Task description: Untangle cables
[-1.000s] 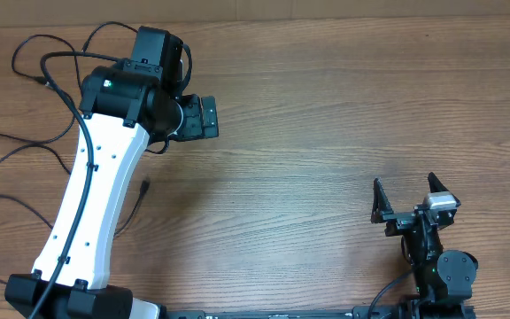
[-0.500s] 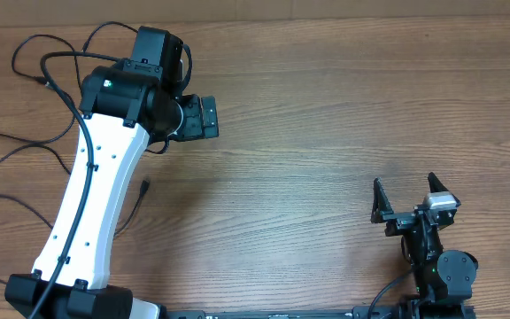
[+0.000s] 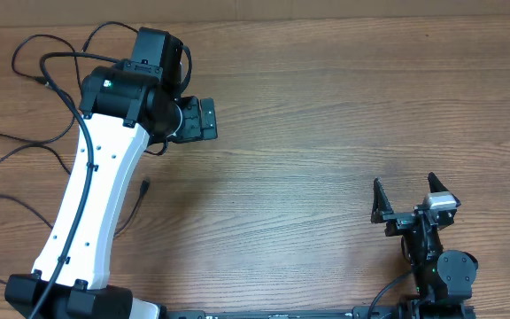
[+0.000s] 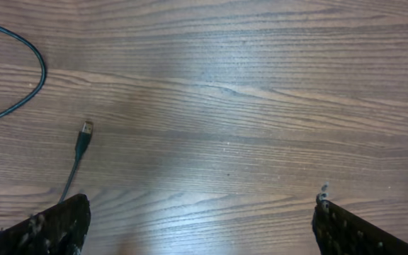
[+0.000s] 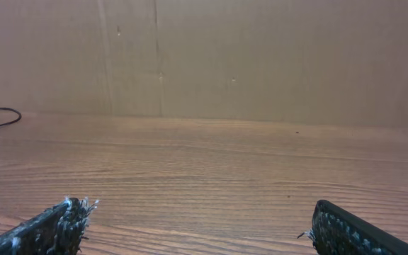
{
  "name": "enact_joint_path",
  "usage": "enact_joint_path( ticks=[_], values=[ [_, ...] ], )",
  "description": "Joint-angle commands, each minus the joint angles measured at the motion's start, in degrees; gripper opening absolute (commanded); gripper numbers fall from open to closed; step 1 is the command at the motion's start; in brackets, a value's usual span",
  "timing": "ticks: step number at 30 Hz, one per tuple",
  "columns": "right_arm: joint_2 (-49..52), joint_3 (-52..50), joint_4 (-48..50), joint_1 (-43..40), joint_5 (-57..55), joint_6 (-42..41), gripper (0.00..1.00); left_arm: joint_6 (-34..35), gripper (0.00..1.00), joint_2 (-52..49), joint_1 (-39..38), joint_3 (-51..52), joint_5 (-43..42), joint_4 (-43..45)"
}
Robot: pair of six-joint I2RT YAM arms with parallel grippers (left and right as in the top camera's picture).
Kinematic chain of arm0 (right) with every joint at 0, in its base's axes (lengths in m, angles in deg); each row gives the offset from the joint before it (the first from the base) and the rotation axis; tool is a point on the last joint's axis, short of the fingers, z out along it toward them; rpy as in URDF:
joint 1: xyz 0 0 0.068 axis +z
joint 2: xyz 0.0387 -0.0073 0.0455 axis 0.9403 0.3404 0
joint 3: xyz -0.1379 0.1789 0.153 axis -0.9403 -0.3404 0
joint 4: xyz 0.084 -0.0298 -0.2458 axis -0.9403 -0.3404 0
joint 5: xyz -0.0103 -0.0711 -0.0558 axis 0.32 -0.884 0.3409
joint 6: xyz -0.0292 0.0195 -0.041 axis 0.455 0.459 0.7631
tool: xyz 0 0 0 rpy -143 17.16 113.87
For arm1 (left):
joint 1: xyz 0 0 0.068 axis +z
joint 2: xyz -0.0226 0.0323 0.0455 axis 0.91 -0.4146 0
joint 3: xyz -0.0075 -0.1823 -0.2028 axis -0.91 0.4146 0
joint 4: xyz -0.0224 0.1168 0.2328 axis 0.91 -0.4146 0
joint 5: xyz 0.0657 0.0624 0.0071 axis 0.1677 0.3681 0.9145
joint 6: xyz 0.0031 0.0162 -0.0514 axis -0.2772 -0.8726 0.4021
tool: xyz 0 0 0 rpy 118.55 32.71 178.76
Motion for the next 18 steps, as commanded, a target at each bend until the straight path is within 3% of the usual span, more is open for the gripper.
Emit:
enact_joint_path(
  ticks=[1,8,18],
  values=[
    [-0.68,-0.59,0.26,-0.26,-0.52,0.24,1.00,-0.13,1.00,3.61,-0.07,0.00,1.53,0.35],
    [-0.68,-0.59,0.26,-0.26,-0.52,0.24,1.00,2.38,1.00,13.53,0.00,7.61,2.40,2.08],
    [-0.68,-0.59,0.28,-0.26,-0.52,0.24,1.00,2.40,0.99,33.00,3.06,32.65,3.91,10.08]
  ],
)
